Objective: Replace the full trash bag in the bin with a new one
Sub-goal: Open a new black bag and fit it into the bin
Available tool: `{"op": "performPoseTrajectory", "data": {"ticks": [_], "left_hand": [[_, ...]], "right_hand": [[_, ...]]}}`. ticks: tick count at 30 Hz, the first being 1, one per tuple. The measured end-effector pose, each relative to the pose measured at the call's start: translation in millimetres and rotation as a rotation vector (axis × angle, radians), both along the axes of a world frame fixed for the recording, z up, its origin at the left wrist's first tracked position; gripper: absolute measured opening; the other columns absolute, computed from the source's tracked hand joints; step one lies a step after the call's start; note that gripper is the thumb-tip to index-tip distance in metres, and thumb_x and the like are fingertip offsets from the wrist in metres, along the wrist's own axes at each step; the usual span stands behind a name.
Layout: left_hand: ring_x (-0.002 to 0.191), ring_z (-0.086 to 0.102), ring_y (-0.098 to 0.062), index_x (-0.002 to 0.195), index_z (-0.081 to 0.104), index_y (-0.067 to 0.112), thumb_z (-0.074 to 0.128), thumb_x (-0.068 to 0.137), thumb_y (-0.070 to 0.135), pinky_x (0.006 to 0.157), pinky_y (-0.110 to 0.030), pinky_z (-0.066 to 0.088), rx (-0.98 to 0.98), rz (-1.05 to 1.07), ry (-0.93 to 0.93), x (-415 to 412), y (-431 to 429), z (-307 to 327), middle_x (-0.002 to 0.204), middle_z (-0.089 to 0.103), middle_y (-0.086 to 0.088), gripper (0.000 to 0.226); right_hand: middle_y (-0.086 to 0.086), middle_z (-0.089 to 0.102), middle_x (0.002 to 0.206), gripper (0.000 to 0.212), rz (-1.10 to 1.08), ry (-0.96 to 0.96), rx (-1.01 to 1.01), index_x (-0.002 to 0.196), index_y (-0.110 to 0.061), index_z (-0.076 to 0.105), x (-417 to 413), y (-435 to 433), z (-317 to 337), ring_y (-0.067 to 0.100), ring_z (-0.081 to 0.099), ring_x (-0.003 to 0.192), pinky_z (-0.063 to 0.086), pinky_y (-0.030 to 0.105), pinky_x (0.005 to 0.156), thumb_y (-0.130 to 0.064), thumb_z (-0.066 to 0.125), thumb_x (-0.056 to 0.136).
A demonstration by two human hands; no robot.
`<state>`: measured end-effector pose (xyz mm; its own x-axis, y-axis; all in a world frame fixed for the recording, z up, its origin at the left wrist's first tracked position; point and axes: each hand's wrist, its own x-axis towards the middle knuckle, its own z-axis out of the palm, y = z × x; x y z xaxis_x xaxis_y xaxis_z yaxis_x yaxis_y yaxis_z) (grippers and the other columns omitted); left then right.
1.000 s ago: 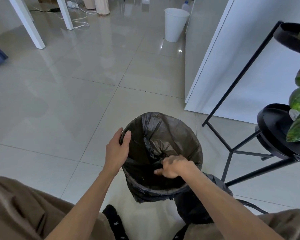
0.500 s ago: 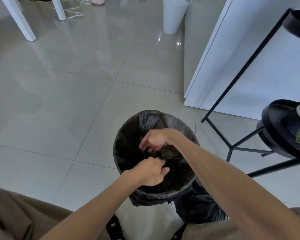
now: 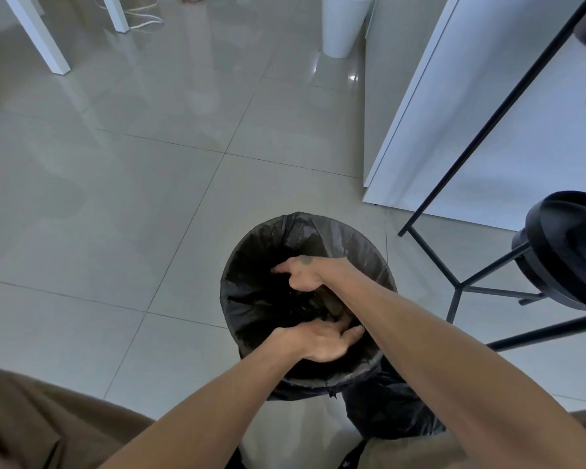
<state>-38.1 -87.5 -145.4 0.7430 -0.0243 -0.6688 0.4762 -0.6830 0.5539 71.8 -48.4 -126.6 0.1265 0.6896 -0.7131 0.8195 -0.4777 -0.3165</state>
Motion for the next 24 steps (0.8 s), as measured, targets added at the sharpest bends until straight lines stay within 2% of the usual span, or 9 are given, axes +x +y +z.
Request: {"op": "performPoseTrajectory", "data": {"ticks": [3,5,6,8,10,12,15,18,24], "left_hand": [[0.154,0.007,-0.031,0.16,0.009,0.028,0.017,0.096,0.068,0.123,-0.05,0.007,0.184,-0.131,-0.089,-13,3,18,0.168,0.01,-0.007,0.075],[0.152,0.015,-0.031,0.159,0.012,0.025,0.031,0.094,0.069,0.123,-0.048,0.013,0.311,-0.219,-0.125,-29,17,33,0.166,0.018,-0.01,0.081],[0.15,0.021,-0.032,0.158,0.015,0.024,0.036,0.092,0.069,0.122,-0.048,0.016,0.381,-0.247,-0.129,-38,28,39,0.164,0.023,-0.011,0.083],[0.15,0.022,-0.033,0.158,0.02,0.021,0.04,0.09,0.072,0.123,-0.049,0.016,0.517,-0.271,-0.11,-53,50,50,0.163,0.027,-0.014,0.087],[0.153,0.011,-0.034,0.159,0.017,0.02,0.038,0.087,0.077,0.124,-0.05,0.008,0.601,-0.281,-0.056,-59,63,55,0.165,0.019,-0.015,0.094],[0.154,0.002,-0.036,0.16,0.011,0.021,0.032,0.083,0.084,0.124,-0.052,0.0,0.65,-0.296,0.013,-57,67,52,0.167,0.01,-0.015,0.101],[0.154,0.0,-0.036,0.159,0.01,0.024,0.023,0.077,0.091,0.123,-0.054,-0.005,0.696,-0.288,0.083,-54,68,42,0.167,0.01,-0.015,0.107],[0.154,0.001,-0.036,0.159,0.011,0.025,0.018,0.074,0.093,0.121,-0.054,-0.006,0.738,-0.286,0.113,-55,73,33,0.167,0.012,-0.015,0.109],[0.153,-0.003,-0.038,0.159,0.006,0.026,0.027,0.072,0.095,0.12,-0.055,-0.009,0.776,-0.317,0.142,-55,72,30,0.168,0.005,-0.015,0.114]], "right_hand": [[0.008,0.039,0.159,0.061,-0.003,-0.037,0.194,0.151,-0.022,0.042,0,-11,17,0.026,0.037,0.145,0.032,0.041,0.119,0.0,0.042,0.095],[0.009,0.05,0.151,0.051,0.037,-0.092,0.327,0.147,-0.02,0.048,2,-29,27,0.026,0.05,0.135,0.04,0.039,0.113,-0.005,0.047,0.098],[0.009,0.054,0.148,0.048,0.077,-0.131,0.351,0.146,-0.019,0.05,3,-39,31,0.026,0.055,0.13,0.044,0.038,0.11,-0.008,0.049,0.098],[0.01,0.057,0.143,0.046,0.193,-0.259,0.272,0.145,-0.019,0.05,3,-62,35,0.027,0.059,0.124,0.048,0.039,0.105,-0.022,0.054,0.099],[0.008,0.047,0.153,0.06,0.31,-0.411,0.104,0.148,-0.019,0.044,0,-78,30,0.029,0.046,0.138,0.038,0.044,0.114,-0.049,0.055,0.096],[0.004,0.024,0.166,0.087,0.346,-0.472,-0.02,0.156,-0.022,0.027,-2,-86,23,0.027,0.018,0.153,0.015,0.048,0.124,-0.071,0.048,0.088],[0.001,0.0,0.169,0.107,0.339,-0.518,-0.118,0.16,-0.029,0.006,-1,-89,13,0.026,-0.006,0.155,-0.008,0.051,0.123,-0.089,0.035,0.076],[0.0,-0.008,0.169,0.114,0.361,-0.576,-0.15,0.159,-0.032,-0.002,4,-93,5,0.027,-0.013,0.154,-0.014,0.053,0.121,-0.095,0.029,0.071],[0.001,-0.014,0.168,0.12,0.382,-0.611,-0.106,0.158,-0.033,-0.008,14,-99,-3,0.028,-0.017,0.153,-0.019,0.051,0.119,-0.099,0.028,0.065]]}}
